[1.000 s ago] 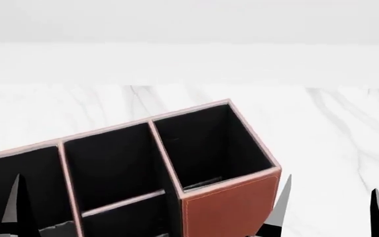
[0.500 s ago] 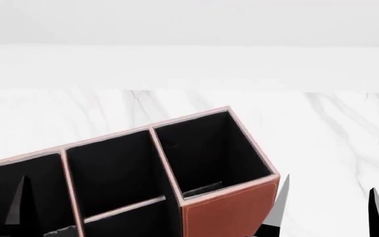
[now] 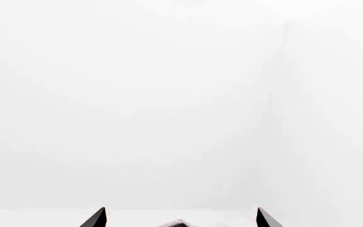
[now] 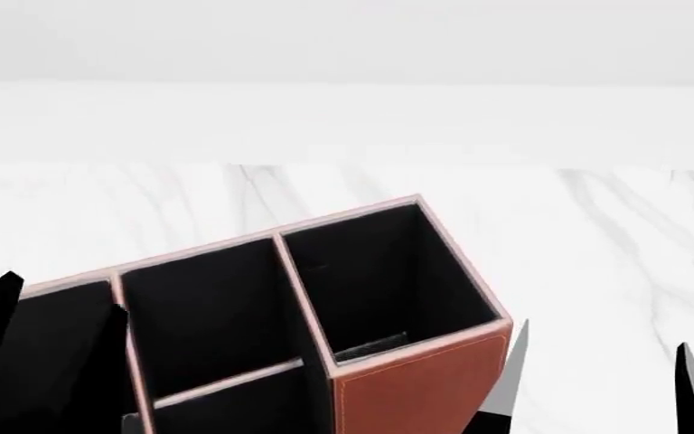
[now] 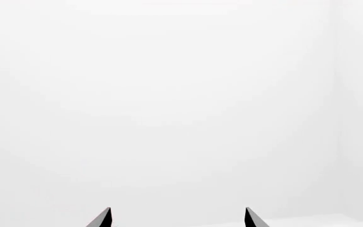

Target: Pick up the book and place it in the front compartment of the caddy.

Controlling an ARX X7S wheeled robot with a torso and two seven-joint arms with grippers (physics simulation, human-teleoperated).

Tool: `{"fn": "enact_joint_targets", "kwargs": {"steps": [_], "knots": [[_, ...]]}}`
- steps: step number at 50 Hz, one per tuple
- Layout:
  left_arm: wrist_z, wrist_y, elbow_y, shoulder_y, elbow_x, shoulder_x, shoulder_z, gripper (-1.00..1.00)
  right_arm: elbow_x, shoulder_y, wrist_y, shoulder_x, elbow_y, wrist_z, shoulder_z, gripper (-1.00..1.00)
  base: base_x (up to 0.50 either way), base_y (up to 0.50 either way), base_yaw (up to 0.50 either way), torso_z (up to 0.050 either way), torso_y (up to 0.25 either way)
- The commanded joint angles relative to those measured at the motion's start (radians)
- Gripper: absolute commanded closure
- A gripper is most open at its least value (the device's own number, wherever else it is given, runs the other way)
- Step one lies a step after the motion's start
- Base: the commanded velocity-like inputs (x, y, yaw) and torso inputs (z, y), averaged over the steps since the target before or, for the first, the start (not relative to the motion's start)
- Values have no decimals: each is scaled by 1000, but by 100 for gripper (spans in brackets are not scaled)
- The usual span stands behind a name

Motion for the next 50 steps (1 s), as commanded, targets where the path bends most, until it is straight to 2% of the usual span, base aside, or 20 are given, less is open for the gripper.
{"fn": "enact_joint_targets", "kwargs": {"steps": [1,10,13,15,18,19,25,26,27,28,31,41,44,50], "knots": [[76,-170,-10,-149,-242,-95,10,-100,-6,-2,-14,-15,4,-35,18,-100,0,0,0,0,0],[90,-315,-16,-249,-335,-167,98,-100,-6,-1,-17,-12,8,-32,9,-100,0,0,0,0,0],[80,-386,-5,-304,-261,-191,167,-100,-5,-2,-23,-10,11,-31,9,-100,0,0,0,0,0],[79,-399,-6,-323,-345,-194,154,-100,-5,0,-17,-9,6,-29,8,-100,0,0,0,0,0],[79,-464,2,-373,-307,-213,213,-100,-2,-1,-23,-8,7,-29,8,-100,0,0,0,0,0],[83,-493,-4,-394,-373,-220,218,-100,-1,-2,-30,-7,13,-30,9,-100,0,0,0,0,0],[77,-594,5,-494,-432,-241,270,-100,-2,5,-24,-6,18,-28,-2,-100,0,0,0,0,0],[95,-592,-7,-484,-396,-237,291,-100,-1,5,-24,-5,18,-28,-3,-100,0,0,0,0,0],[66,-628,-7,-531,-466,-240,287,-100,-1,6,-23,-5,18,-28,-4,-100,0,0,0,0,0],[115,-612,-8,-501,-396,-244,321,-100,-1,5,-24,-4,17,-28,-4,-100,0,0,0,0,0],[94,-677,-26,-568,-480,-238,339,-100,1,4,-18,-2,7,-24,-3,-100,0,0,0,0,0],[173,-747,-47,-621,-408,-235,449,-100,6,6,-17,4,4,-21,-5,-100,0,0,0,0,0],[153,-777,-62,-636,-453,-227,453,-100,9,4,-19,7,1,-20,-3,-100,0,0,0,0,0],[176,-816,-46,-655,-368,-223,541,-100,7,3,-21,9,2,-17,-8,-100,0,0,0,0,0]]}}
